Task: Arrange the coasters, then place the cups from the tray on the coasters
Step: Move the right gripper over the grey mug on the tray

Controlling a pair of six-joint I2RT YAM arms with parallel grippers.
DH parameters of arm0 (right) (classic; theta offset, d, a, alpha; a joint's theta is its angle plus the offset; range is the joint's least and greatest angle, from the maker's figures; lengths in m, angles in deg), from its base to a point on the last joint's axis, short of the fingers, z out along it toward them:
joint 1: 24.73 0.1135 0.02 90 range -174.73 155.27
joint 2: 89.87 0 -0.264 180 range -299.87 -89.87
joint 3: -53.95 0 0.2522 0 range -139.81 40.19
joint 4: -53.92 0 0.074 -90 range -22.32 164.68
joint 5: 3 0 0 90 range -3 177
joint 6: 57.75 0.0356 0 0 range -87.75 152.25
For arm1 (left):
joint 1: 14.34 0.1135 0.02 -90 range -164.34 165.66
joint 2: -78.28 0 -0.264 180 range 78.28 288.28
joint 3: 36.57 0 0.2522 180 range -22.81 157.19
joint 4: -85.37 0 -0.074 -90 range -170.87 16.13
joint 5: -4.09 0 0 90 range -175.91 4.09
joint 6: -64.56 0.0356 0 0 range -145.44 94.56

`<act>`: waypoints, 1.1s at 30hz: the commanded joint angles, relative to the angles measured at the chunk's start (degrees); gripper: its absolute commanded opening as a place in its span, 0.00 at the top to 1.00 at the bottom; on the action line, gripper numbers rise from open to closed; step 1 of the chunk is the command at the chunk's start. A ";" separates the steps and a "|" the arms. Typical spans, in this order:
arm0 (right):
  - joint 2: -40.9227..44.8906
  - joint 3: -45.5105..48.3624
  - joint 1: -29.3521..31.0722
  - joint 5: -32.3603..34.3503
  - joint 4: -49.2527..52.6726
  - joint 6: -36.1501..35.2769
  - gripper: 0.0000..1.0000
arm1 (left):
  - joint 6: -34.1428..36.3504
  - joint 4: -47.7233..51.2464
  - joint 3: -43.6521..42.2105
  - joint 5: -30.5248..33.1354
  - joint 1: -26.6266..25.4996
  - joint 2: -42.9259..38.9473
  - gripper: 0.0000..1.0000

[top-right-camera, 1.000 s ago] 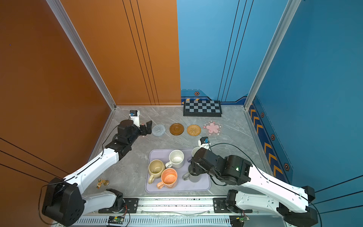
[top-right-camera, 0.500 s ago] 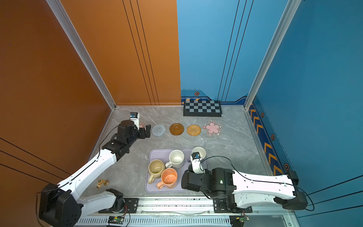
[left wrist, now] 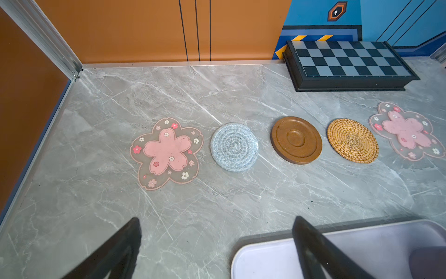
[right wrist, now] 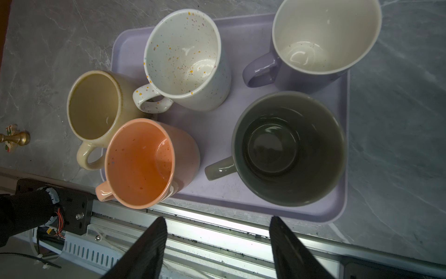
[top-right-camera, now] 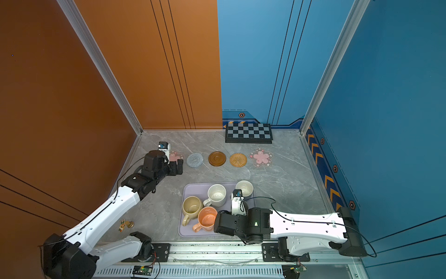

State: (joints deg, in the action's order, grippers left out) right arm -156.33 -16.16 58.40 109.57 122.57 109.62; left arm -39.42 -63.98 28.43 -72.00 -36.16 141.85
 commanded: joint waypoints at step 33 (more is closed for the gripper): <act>-11.75 -3.76 2.13 3.81 6.69 22.22 0.34 | -7.88 7.91 1.73 -10.33 -3.93 -4.77 0.02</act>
State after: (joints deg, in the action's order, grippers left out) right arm -166.43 -18.42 61.20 111.34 127.05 130.91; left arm -46.55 -57.01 29.39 -80.50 -39.33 137.26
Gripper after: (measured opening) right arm 0.657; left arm 0.980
